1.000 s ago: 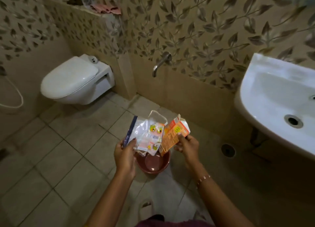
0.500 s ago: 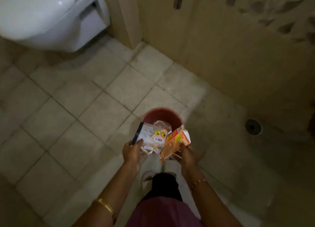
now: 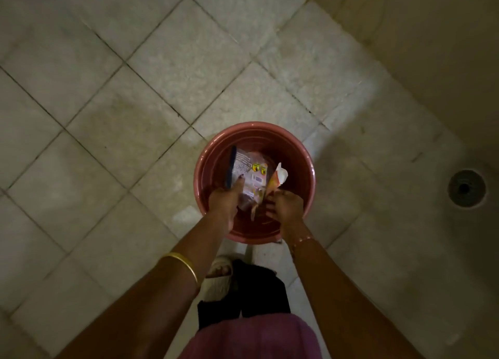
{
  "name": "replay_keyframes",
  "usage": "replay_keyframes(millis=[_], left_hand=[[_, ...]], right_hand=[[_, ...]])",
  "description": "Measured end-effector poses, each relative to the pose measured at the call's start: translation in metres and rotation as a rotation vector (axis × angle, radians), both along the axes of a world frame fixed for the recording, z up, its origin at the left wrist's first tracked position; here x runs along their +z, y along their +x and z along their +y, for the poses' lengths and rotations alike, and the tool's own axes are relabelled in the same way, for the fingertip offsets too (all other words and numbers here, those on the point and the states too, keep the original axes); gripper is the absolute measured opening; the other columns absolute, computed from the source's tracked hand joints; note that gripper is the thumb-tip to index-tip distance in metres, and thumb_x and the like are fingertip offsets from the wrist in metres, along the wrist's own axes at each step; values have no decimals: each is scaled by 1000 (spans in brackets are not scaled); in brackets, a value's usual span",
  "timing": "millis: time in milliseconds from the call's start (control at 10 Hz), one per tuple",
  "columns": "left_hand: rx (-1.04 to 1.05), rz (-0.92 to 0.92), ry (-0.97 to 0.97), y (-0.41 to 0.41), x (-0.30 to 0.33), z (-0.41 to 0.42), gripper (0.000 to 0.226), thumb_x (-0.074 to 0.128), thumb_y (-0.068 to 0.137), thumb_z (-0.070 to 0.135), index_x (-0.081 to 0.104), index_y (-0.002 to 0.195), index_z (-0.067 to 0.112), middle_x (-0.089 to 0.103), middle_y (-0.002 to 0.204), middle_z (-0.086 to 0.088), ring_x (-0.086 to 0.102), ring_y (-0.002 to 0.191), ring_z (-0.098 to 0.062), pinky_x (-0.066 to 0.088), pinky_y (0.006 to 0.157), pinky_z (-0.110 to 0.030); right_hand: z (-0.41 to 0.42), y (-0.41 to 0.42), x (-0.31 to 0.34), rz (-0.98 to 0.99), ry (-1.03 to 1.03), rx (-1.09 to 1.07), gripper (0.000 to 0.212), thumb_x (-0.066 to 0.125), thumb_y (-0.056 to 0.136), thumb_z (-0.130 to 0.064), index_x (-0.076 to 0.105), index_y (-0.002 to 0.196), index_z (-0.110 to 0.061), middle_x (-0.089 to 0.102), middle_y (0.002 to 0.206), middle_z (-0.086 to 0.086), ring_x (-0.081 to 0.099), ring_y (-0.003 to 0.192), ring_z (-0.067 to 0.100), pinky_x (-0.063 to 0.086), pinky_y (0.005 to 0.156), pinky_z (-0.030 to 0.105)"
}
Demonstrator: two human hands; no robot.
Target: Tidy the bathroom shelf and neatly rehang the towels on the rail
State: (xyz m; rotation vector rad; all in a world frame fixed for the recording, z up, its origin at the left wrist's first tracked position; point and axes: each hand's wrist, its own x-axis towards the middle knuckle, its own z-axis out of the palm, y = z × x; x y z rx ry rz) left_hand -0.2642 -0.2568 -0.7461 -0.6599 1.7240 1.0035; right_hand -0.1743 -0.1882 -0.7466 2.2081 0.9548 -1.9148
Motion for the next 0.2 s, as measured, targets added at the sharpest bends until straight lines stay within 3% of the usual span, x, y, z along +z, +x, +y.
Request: replay_keyframes(millis=[100,200], left_hand=[[4,11,-11,0,9,8,43,59,84,41,62,104,3,64,90,-10,62,65,-18,51,60,-26],[22,15,-38,-1,35,16,25,50,91,28,60,103,8,61,83,-7,56,62,-18,47,45,-18]], right_hand=[[5,1,6,-41,95,88,20,52,86,-5,68,95,3,68,93,23,63,86,33,48,77,36],[13,3,32,-87,174,71,20,57,84,-7,70,97,0,69,100,23,62,93,31,46,82,30]])
